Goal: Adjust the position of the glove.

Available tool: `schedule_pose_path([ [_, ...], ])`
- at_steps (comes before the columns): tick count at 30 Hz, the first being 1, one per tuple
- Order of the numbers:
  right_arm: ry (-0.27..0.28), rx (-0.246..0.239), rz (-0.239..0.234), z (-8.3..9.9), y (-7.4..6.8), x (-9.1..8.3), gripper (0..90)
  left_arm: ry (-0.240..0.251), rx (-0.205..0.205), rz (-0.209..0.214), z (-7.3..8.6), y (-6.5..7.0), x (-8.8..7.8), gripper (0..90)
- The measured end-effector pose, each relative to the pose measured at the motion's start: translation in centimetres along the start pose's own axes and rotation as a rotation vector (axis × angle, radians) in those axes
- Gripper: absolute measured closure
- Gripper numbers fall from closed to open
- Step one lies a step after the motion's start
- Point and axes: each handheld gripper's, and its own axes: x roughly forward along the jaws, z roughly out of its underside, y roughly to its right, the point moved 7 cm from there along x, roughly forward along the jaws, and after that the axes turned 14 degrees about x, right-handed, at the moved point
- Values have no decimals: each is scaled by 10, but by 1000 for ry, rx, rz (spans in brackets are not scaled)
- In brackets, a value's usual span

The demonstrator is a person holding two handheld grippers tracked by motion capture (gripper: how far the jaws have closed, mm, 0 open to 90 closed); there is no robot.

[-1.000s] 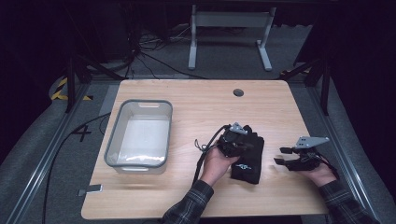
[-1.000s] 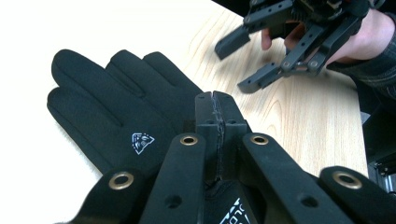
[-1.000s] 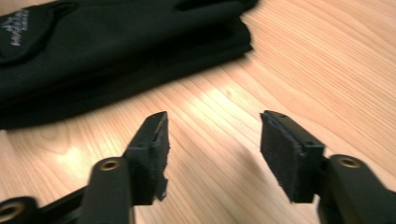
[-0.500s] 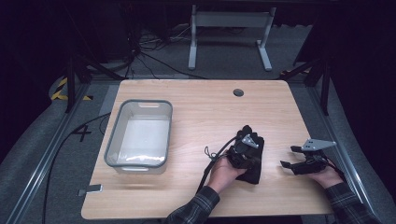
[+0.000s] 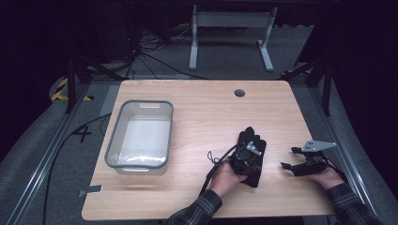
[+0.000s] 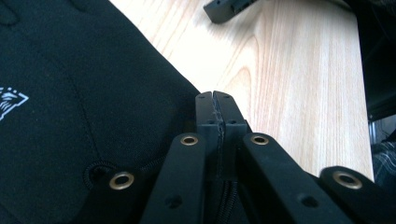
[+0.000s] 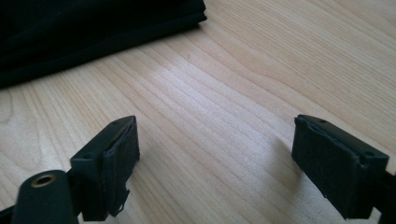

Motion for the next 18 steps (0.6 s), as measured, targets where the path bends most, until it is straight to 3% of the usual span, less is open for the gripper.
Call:
schedule_pose_path([
  [10,2,-1,-7,0,0,1,155,-41,-8,-5,13,5,-15,898],
  [18,3,0,-9,0,0,1,154,-66,-20,-34,30,4,-33,898],
])
